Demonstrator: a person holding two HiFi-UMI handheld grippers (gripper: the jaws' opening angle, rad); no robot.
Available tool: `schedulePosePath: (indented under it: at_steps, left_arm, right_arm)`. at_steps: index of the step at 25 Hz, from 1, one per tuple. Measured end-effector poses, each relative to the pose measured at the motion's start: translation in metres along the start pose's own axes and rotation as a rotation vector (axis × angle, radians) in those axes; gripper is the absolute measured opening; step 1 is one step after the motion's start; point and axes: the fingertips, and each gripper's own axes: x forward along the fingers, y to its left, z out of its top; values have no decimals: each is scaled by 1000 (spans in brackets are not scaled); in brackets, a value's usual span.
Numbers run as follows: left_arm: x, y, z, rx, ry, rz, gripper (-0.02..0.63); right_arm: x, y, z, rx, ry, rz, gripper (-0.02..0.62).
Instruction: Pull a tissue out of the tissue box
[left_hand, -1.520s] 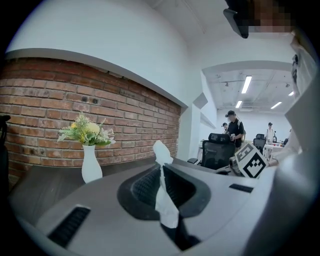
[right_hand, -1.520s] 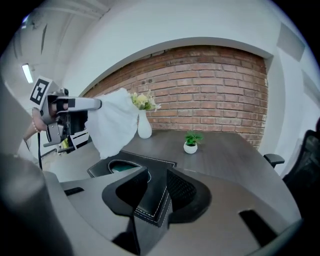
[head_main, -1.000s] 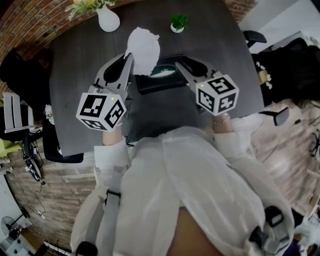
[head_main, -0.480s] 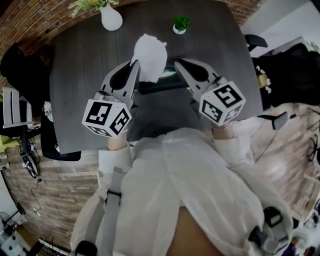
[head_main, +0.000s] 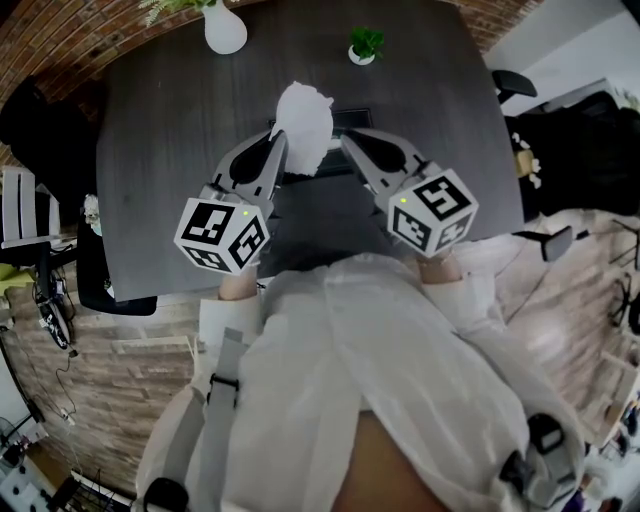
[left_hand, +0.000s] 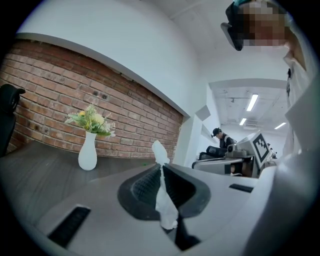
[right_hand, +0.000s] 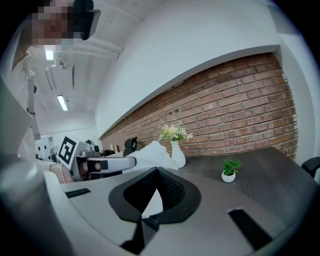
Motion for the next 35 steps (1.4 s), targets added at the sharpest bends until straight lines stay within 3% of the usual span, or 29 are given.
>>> schedulePosePath:
  at_steps: [12,21,35]
  left_arm:
    - [-1,4,-22,-20,58,3,12]
    - [-1,2,-35,-26,105,-19,11]
    - [0,0,-36,-40,101,-20,11]
  right_arm:
    - [1,-4,-16,-2,49,-23,5]
    - [-2,-8,-16,15,27,-45,5]
    - [-4,-6,-20,28,44,-21,3]
